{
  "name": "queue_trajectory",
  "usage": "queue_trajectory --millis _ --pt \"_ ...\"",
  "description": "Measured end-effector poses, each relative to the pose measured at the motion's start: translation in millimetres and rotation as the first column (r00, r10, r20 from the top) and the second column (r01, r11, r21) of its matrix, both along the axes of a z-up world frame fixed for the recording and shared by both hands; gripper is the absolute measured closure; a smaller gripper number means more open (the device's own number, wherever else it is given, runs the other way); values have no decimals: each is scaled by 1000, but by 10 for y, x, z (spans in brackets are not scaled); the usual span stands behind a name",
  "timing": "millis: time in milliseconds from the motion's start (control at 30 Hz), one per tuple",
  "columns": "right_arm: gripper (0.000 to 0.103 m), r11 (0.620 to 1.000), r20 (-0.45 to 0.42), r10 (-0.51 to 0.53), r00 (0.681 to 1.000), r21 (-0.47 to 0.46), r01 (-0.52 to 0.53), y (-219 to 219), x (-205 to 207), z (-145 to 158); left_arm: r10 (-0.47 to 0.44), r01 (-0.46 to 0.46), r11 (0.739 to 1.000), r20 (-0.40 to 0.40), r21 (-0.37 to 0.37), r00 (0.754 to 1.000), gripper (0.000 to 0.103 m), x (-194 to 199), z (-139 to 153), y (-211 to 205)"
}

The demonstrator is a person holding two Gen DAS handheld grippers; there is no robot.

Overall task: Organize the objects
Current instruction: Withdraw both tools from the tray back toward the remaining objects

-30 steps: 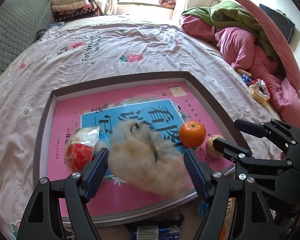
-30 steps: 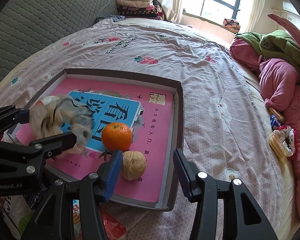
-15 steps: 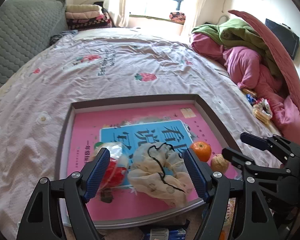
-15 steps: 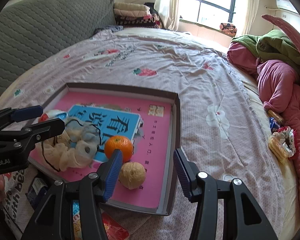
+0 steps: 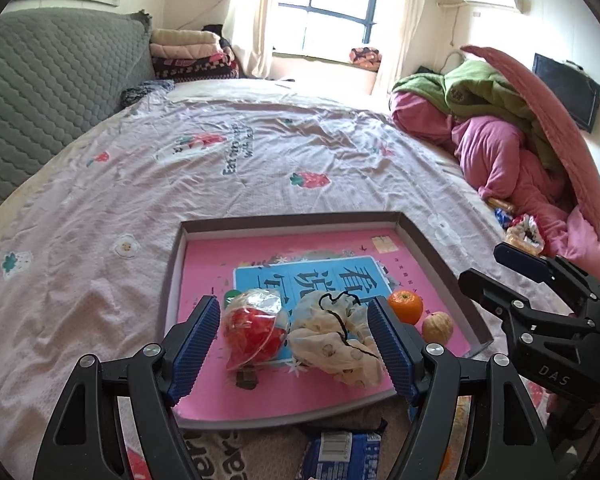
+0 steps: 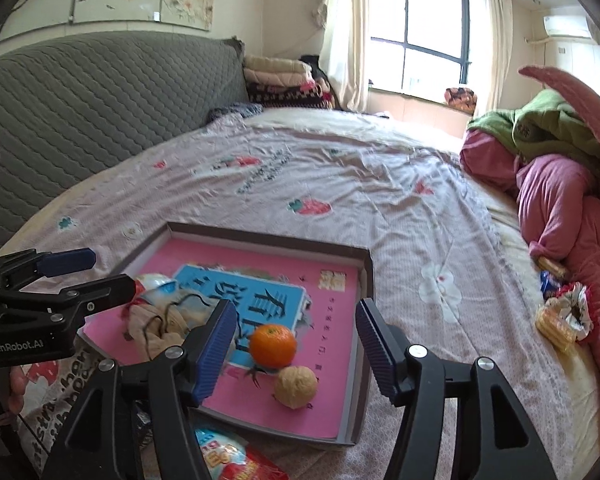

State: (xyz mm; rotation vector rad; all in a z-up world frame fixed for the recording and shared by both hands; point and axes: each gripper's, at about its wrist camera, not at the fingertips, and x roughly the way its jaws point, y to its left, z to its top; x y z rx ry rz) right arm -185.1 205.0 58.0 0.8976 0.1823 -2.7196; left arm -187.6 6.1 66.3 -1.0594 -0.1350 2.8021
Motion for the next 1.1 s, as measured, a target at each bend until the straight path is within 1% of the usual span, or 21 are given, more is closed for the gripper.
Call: queue_trajectory --millis 167,300,400,533,767,833,967,1100 --pt "38 1000 -52 19 998 9 -19 -74 104 77 16 -16 1000 -46 -13 999 26 144 101 -18" --pt "38 999 -71 30 997 -14 -31 -96 154 119 19 -20 1000 -48 -12 999 26 196 105 -11" --pt "37 998 -95 39 995 -38 -43 -90 206 176 24 -25 1000 -54 -14 998 26 233 115 -15" --pt "31 995 -128 41 991 -88 -53 -35 276 251 32 -34 999 -75 -20 997 26 302 150 -6" --pt "28 980 -142 30 989 -191 -57 118 332 335 37 -39 999 -136 -18 990 25 463 256 2" --pt "25 973 -135 36 990 -221 -65 146 337 348 39 -45 998 -150 -35 988 25 493 271 14" --pt "24 967 -137 39 990 -244 -72 162 377 357 37 -44 998 -156 -39 987 25 532 274 14" --pt "23 961 -162 46 986 -261 -88 153 461 390 41 -47 998 -154 -36 987 25 572 257 -1"
